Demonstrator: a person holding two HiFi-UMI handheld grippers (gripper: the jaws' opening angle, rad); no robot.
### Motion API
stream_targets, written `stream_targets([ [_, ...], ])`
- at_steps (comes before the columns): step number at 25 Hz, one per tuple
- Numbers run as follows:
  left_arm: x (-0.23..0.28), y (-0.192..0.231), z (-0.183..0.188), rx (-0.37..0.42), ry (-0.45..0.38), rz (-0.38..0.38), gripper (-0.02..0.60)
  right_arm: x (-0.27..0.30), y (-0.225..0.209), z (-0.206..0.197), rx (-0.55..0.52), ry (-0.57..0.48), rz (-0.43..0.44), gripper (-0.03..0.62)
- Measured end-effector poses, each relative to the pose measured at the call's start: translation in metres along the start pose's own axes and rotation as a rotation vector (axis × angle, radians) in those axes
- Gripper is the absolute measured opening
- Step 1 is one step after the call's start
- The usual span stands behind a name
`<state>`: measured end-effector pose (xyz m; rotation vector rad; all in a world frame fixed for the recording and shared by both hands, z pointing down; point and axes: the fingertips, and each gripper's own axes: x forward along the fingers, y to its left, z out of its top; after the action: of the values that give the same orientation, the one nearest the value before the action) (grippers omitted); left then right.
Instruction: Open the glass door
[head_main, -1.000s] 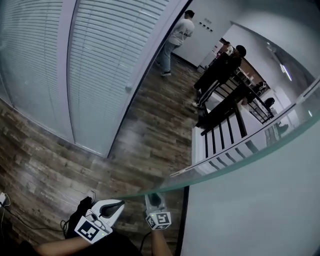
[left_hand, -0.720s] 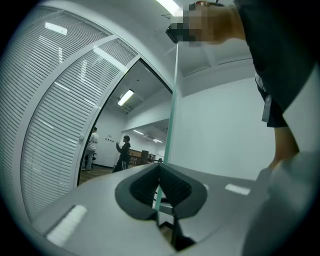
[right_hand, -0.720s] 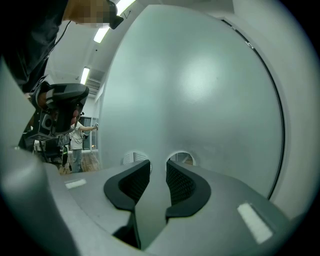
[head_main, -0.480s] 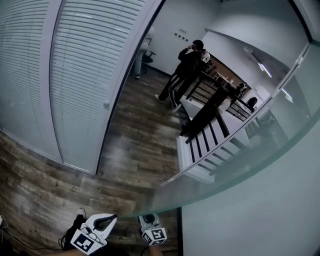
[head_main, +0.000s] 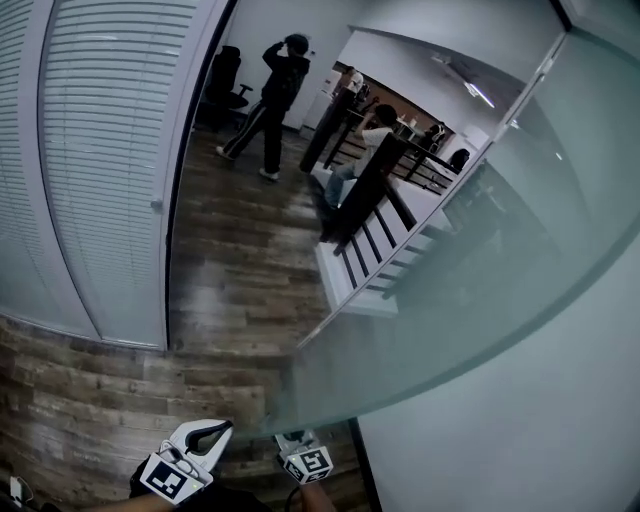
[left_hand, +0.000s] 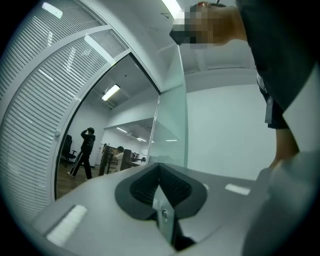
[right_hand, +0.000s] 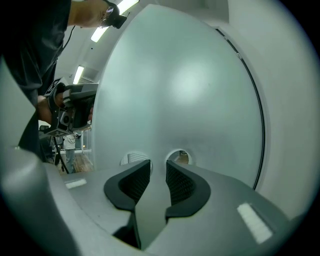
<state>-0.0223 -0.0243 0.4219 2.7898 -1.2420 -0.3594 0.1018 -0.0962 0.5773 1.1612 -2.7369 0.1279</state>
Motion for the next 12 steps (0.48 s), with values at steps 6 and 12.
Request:
stream_targets([
  [6,-0.008,-0.002,0.000,-0.001,0.032,-0.089,0.000,-0.019,-0.003,-0.011,-0.001,0.011,-0.100,0.098],
  [12,-0.023,-0.021,0.003,-0.021,0.069,-0.149,0.000,-0.048,-0.010,-0.008,-0.013,0.027,-0.161,0.092],
])
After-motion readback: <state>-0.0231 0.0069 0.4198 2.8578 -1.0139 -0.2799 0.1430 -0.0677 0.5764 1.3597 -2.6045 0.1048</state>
